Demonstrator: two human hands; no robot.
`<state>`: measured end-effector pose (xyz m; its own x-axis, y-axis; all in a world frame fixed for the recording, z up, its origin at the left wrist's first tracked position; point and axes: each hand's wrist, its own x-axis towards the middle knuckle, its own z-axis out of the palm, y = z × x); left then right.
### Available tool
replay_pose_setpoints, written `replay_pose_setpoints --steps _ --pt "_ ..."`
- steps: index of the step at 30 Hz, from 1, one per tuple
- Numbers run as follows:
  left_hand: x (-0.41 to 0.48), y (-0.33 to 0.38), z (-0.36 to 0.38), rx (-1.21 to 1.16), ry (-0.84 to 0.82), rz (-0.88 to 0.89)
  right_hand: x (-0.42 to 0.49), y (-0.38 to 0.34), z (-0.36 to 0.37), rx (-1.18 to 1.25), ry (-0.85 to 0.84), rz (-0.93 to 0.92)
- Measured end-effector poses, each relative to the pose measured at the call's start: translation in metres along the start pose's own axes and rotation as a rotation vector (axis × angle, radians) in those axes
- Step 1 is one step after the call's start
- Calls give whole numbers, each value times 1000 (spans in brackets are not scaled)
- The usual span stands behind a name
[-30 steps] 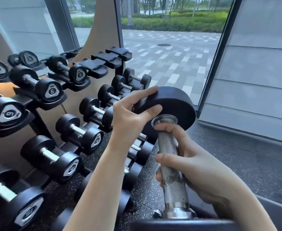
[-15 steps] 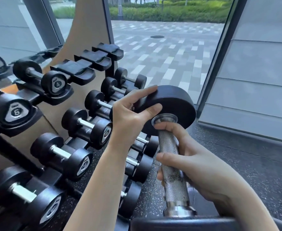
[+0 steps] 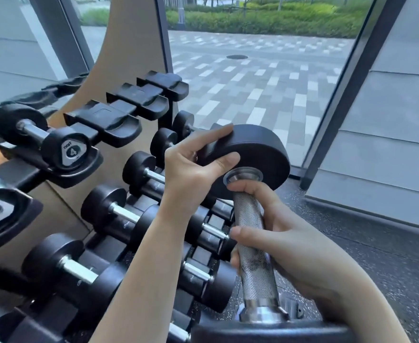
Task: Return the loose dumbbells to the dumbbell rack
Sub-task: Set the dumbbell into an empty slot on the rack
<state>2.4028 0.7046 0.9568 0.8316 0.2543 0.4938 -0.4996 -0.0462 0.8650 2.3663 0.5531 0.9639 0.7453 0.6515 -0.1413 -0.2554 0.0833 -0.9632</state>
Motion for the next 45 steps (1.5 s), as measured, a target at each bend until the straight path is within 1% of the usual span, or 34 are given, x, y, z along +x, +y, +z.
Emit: replay_pose_setpoints --steps 5,11,14,24,30,35,40,45 --pt "33 -26 -7 22 27 5 45 -5 -20 19 -74 25" --pt "94 -74 -7 59 147 5 129 -17 -70 -58 -183 59" --pt "132 -94 -5 121 186 2 172 -31 -94 -67 -226 91" --pt "221 -125 -6 210 438 -3 287 -82 -147 -162 -474 186" --pt "236 -125 -11 278 508 0 315 -91 -151 -145 -585 173" --pt "236 -126 -18 320 532 2 324 -87 -150 -113 -631 186" --pt "231 -128 -20 306 531 1 322 -82 -148 -113 -632 183" --pt "224 -129 -22 259 496 0 314 -77 -143 -110 -609 190"
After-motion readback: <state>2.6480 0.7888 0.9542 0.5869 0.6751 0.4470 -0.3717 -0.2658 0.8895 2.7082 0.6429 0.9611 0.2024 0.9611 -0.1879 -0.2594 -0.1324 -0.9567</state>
